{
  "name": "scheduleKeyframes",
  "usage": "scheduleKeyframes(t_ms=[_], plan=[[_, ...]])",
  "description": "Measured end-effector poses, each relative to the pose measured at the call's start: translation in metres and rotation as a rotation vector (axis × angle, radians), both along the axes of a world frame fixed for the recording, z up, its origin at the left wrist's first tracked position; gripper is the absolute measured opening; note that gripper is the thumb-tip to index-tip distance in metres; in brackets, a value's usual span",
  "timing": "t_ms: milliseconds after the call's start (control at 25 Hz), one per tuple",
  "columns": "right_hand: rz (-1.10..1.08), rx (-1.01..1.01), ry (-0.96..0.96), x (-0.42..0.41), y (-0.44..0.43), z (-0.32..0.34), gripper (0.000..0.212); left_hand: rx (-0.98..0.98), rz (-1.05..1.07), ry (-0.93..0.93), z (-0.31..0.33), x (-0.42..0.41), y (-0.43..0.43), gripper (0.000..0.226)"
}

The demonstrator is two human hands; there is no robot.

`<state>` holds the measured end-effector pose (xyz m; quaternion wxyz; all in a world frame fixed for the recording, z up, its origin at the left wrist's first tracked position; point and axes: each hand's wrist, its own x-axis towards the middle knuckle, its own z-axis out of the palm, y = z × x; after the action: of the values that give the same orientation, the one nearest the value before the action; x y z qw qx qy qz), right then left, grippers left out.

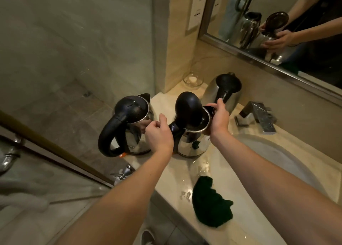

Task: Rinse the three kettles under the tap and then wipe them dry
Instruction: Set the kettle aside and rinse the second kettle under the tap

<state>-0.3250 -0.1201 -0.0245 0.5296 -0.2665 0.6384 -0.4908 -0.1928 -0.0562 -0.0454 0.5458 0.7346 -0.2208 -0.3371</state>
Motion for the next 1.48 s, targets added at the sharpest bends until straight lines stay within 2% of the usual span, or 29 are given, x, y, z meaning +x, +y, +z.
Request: scheduleKeyframes(t_ms=[440, 680, 840, 1000, 1200, 1320, 1480], plan=[[0.043, 0.013, 0.002, 0.020, -0.041, -0.011, 0.055, 0.067, -0.021, -0.150, -0.009, -0.004, -0.017, 0.044], [0.174, 0.051, 0.022, 0.019, -0.039, 0.001, 0.055, 0.157, -0.081, -0.285, -0.006, -0.002, -0.017, 0.049], [0.043, -0.078, 0.001, 0.022, -0.019, 0.015, 0.060, 0.197, -0.116, -0.278, -0.005, -0.001, -0.017, 0.059], [0.010, -0.181, 0.231, 0.038, -0.010, 0.025, 0.056, 0.215, -0.135, -0.266, -0.004, 0.001, -0.017, 0.063], [-0.023, -0.029, 0.496, 0.035, -0.024, 0.017, 0.046, 0.204, -0.160, -0.227, -0.006, 0.003, -0.016, 0.064], [-0.005, 0.070, 0.608, 0.031, -0.031, 0.011, 0.050, 0.212, -0.151, -0.223, -0.005, 0.002, -0.016, 0.062], [0.011, 0.101, 0.699, 0.027, -0.034, 0.001, 0.055, 0.205, -0.161, -0.248, -0.005, 0.002, -0.016, 0.063]])
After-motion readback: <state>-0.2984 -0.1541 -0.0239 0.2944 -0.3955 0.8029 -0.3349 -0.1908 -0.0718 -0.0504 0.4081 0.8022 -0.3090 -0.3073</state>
